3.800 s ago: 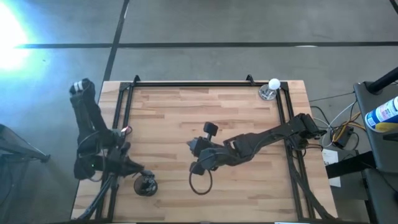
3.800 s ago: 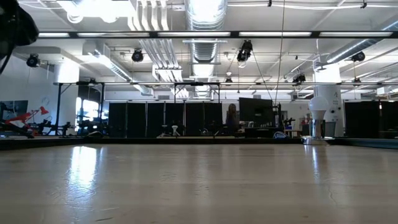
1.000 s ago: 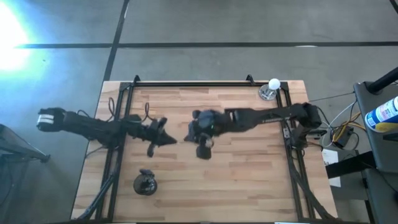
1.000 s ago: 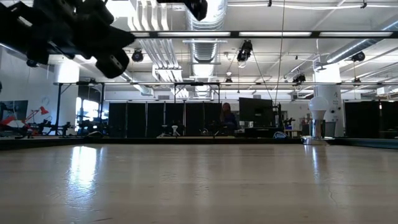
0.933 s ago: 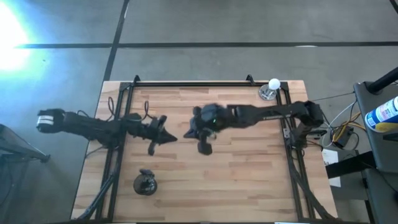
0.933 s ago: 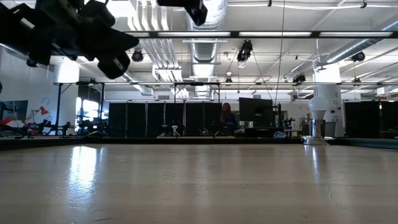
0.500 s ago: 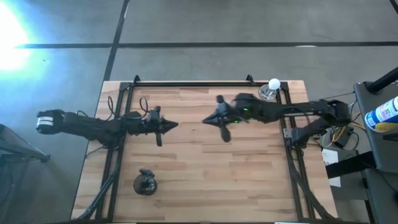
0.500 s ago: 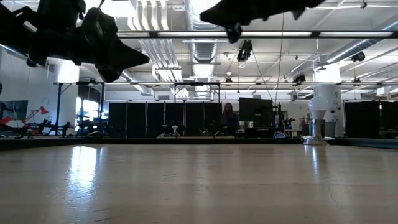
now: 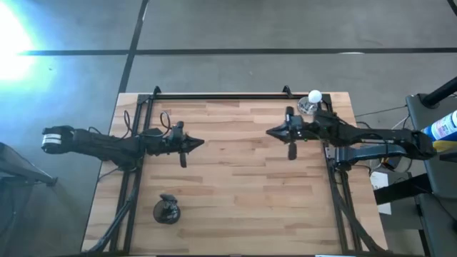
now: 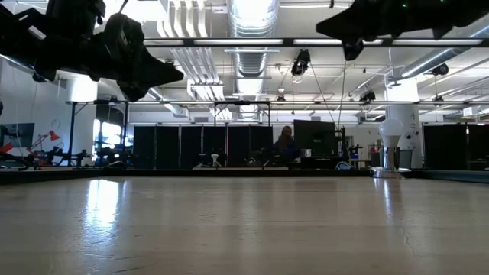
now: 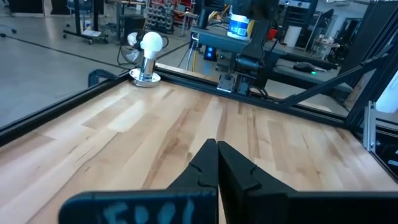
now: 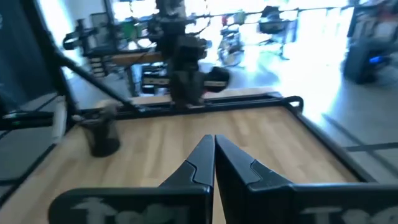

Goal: Pick & Place Makeup Brushes
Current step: Return to Home Position

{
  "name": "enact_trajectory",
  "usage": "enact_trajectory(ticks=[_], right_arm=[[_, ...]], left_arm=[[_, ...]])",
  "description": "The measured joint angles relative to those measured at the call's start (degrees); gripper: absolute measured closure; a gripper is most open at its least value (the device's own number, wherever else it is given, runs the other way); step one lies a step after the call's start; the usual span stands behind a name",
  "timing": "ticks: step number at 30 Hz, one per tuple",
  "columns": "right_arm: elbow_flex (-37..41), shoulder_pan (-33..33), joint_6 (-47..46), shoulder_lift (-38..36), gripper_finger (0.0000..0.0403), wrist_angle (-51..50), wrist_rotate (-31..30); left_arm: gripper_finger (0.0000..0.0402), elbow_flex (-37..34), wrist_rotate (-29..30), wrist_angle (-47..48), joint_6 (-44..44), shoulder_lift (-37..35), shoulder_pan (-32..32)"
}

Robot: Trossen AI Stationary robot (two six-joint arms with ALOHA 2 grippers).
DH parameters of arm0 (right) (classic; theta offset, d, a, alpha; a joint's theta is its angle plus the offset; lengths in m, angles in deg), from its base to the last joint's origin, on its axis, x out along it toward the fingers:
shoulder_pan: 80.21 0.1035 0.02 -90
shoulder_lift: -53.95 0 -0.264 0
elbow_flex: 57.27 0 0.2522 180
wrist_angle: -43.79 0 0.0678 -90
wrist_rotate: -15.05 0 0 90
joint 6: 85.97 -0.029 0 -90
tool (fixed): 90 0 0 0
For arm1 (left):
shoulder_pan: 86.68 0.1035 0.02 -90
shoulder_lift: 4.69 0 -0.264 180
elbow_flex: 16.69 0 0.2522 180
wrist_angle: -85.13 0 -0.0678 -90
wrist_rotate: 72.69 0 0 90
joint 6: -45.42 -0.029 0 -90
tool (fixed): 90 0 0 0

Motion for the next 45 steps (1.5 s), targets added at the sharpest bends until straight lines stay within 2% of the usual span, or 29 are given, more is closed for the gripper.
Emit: enact_trajectory(ticks=[5, 8, 16, 27, 32, 40, 45], right_arm=[[4.98, -0.06, 3.17, -6.72, 0.0394, -0.3, -2.63], [7.4, -0.06, 0.18, -9.69, 0.0394, -0.28, -2.64], [16.53, -0.04, -0.46, -21.75, 0.0394, 1.84, -4.06], [25.3, 0.01, -1.32, -42.01, 0.0394, 0.71, -5.24], [26.69, 0.01, -1.5, -49.84, 0.0394, -7.52, -7.45], [28.03, 0.03, -2.0, -50.35, 0.0394, -9.05, -7.46], [29.36, 0.03, -3.24, -51.0, 0.0394, -9.07, -7.21]], left_arm=[[0.0401, -0.02, 0.02, 0.11, 1.67, 0.0, 0.0], [0.0401, -0.02, 0.03, 0.25, 2.61, 0.01, 0.0], [0.0401, -0.36, -0.08, 0.39, 2.74, -1.91, 0.0], [0.0401, -7.05, -0.14, 0.91, 0.53, -15.28, -0.04], [0.0401, -9.14, -0.14, 5.24, 0.03, -21.49, -0.08], [0.0402, -13.07, -0.36, 8.36, -0.12, -31.16, -0.09], [0.0402, -13.19, -3.27, 17.21, -0.82, -38.55, -0.09]])
